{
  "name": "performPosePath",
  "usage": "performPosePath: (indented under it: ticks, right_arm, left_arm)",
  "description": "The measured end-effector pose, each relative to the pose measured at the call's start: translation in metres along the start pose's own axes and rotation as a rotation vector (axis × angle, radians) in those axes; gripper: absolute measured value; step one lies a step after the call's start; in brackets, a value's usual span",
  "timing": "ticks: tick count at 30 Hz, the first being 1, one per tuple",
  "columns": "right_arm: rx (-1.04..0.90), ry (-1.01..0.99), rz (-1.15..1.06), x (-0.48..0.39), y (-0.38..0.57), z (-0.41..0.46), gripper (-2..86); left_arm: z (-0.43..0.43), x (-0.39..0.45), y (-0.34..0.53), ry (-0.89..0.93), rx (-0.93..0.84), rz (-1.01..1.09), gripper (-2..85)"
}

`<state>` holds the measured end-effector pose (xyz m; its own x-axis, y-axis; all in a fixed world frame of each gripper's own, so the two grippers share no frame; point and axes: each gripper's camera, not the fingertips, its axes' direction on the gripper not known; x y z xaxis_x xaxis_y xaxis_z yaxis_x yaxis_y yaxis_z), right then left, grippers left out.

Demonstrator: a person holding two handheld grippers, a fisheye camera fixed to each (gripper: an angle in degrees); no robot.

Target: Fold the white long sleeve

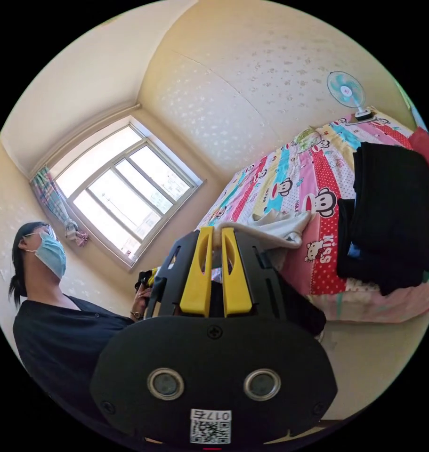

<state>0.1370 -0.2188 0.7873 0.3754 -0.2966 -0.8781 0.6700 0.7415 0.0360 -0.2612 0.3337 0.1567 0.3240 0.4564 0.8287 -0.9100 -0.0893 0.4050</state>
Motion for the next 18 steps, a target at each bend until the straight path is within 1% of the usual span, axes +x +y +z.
performPosePath:
  ticks: [1,2,4,6,7,9,11,13,14,16,18]
  right_arm:
    - [-0.014,0.038,0.042,0.011,-0.007,0.010,2.7]
    - [-0.017,0.029,0.092,0.024,-0.017,0.023,2.8]
    - [0.006,-0.004,0.110,0.042,-0.042,0.048,3.1]
    - [0.019,0.043,0.151,0.062,-0.078,0.078,3.5]
    - [0.025,0.077,0.177,0.076,-0.106,0.102,4.0]
    - [-0.013,0.118,0.142,0.096,-0.152,0.147,5.3]
    - [-0.035,0.202,0.181,0.108,-0.188,0.194,9.5]
    - [0.005,0.264,0.147,0.093,-0.188,0.208,10.7]
    - [0.021,0.323,0.104,0.078,-0.178,0.215,10.6]
    - [0.037,0.417,0.063,0.063,-0.152,0.228,10.0]
    - [0.024,0.462,0.027,0.057,-0.121,0.248,8.6]
  left_arm:
    - [0.003,-0.005,-0.006,-0.002,-0.003,-0.011,1.6]
    - [0.009,-0.015,-0.022,-0.013,-0.002,-0.024,1.7]
    - [0.021,-0.031,-0.056,-0.040,0.004,-0.051,2.2]
    - [0.045,-0.055,-0.122,-0.075,0.019,-0.072,3.3]
    - [0.052,-0.062,-0.140,-0.106,0.022,-0.078,3.7]
    - [0.082,-0.095,-0.208,-0.255,0.051,-0.071,10.5]
    - [0.097,-0.122,-0.237,-0.358,0.072,-0.128,16.1]
    - [0.106,-0.137,-0.236,-0.362,0.100,-0.126,17.3]
    - [0.108,-0.144,-0.223,-0.380,0.138,-0.105,17.6]
    - [0.111,-0.161,-0.190,-0.460,0.185,-0.131,18.4]
    - [0.120,-0.195,-0.143,-0.524,0.181,-0.218,21.1]
